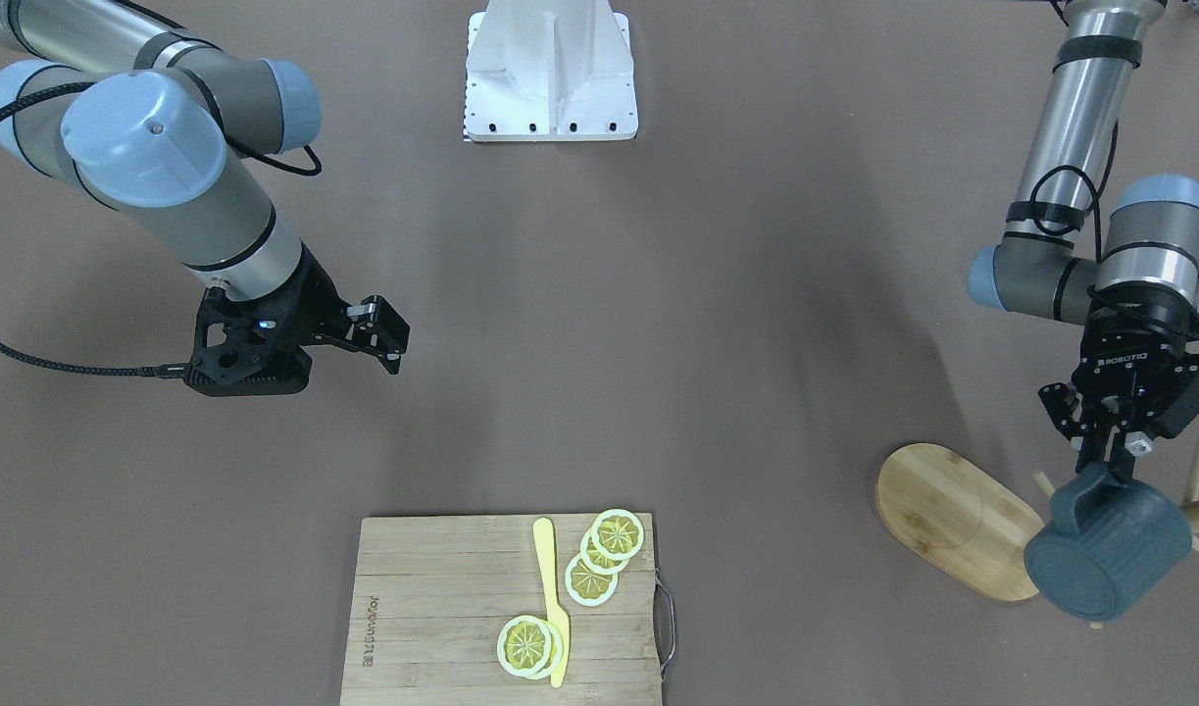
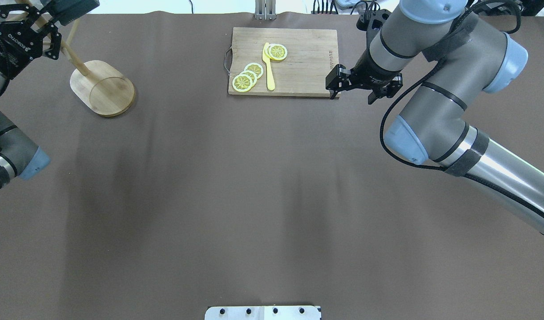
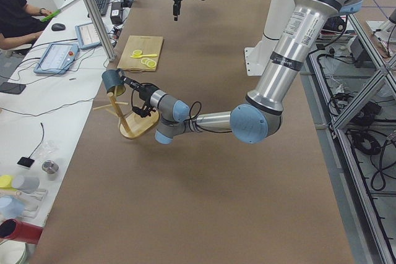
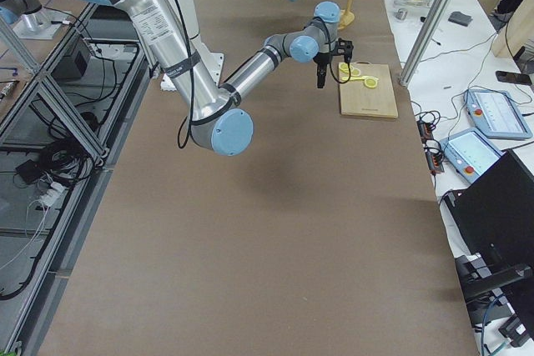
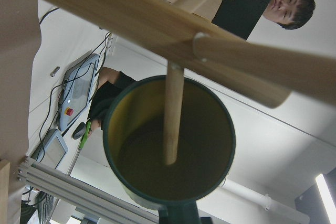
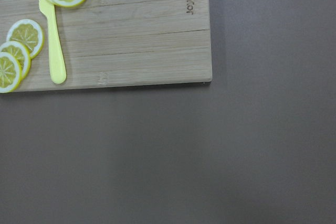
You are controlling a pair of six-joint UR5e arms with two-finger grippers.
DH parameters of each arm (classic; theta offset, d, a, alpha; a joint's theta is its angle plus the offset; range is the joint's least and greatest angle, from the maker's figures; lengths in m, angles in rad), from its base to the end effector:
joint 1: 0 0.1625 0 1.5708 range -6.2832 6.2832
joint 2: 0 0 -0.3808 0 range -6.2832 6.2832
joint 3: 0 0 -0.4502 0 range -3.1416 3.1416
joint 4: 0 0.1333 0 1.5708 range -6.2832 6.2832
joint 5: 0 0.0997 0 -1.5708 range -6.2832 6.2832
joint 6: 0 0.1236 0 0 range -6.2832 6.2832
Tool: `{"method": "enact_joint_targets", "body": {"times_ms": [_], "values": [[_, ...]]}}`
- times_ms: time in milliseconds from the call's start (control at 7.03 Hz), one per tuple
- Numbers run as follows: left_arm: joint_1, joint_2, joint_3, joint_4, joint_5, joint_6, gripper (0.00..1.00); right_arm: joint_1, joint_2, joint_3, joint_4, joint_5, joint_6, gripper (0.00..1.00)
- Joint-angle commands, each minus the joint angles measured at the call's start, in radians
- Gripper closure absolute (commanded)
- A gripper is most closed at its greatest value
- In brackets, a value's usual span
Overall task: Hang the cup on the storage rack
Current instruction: 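Lower the mug handle onto a rack peg with the left gripper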
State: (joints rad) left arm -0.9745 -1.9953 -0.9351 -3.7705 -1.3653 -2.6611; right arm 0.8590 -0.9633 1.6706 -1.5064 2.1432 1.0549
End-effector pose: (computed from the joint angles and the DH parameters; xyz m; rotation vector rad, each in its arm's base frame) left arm 0.2435 -0.6411 0.4637 0.0211 2.3310 -1.4214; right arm -0.4093 -0.5760 0.1876 0.0559 -0.9229 0.0976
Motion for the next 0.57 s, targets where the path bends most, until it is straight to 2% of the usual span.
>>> {"method": "enact_joint_targets", "body": {"times_ms": [0, 427], "values": [[-0.001, 0.004, 0.012, 0.000, 0.000, -0.017, 1.00, -0.002, 0.000, 0.003, 0.000, 0.000, 0.004, 0.00], [-0.001, 0.006, 0.021, 0.000, 0.000, -0.042, 1.00, -0.003, 0.001, 0.003, 0.000, 0.000, 0.004, 0.00]]}}
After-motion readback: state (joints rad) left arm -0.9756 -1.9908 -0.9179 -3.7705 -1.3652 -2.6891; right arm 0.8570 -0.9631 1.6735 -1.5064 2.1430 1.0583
